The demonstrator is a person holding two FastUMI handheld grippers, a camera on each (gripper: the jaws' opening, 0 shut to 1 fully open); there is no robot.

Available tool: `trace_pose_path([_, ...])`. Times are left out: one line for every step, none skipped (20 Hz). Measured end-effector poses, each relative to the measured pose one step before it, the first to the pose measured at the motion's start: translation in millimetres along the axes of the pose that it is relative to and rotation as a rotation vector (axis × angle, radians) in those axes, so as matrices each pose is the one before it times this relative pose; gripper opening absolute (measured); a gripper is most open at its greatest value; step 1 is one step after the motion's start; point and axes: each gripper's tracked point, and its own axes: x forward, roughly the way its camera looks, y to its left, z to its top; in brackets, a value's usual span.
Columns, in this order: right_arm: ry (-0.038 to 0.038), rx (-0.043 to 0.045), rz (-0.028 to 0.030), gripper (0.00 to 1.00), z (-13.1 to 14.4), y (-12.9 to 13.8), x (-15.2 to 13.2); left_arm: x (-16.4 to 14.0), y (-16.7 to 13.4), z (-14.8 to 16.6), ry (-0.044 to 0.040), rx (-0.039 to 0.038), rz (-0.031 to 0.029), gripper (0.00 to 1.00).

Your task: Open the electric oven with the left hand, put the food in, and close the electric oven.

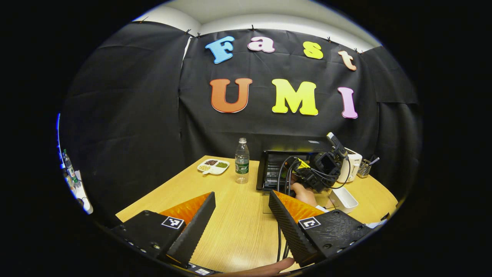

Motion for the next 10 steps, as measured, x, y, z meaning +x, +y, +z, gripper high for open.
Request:
trace_pose_path([0.03078,-0.02430,-0.00746,0.77,-6.44,-1.06,-0.33,-0.23,-0.47,-0.19,0.00173,-0.00134,0.00033,0.92])
trace_pose_path([0.02579,-0.03823,-0.00420,0.81,-4.52,-0.29,-1.47,-1.34,0.00,0.70,-0.00076,-0.00133,0.00022,0.93])
trace_pose_path([0.02047,-0.04469,-0.00527,0.72,-2.51,-0.41,1.07,-0.38,-0.06,0.77,-0.00138,-0.00018,0.00249,0.93])
trace_pose_path([0.00759,-0.04726,-0.00872,0.77,0.50,-1.45,0.02,-0.16,0.14,-0.95,0.00239,0.00020,0.00427,0.93])
trace_pose_path([0.00313,-0.04990,-0.00643,0.91,0.12,-0.22,1.03,-1.17,-0.08,0.12,0.00194,0.00089,0.00102,0.93])
trace_pose_path([0.01245,-0.04114,-0.00126,0.84,-1.38,-0.27,-0.70,-2.13,-0.14,-1.17,-0.00037,0.00251,0.00109,0.93])
trace_pose_path([0.01966,-0.04527,-0.00245,0.96,-4.22,0.38,-0.25,-0.59,0.96,-0.81,0.00119,0.00225,0.00368,0.93])
trace_pose_path([0.02198,-0.03575,-0.00066,0.88,-2.98,-0.70,-0.97,0.71,0.69,-2.12,0.00355,0.00013,0.00458,0.93])
trace_pose_path([0.01839,-0.04049,-0.00017,0.97,-2.92,0.47,-2.95,0.44,-0.74,-0.69,0.00195,-0.00039,0.00265,0.93])
trace_pose_path([0.00792,-0.03377,-0.00236,0.89,-0.74,-0.53,-1.56,-0.21,-0.81,0.37,-0.00116,-0.00101,0.00179,0.93])
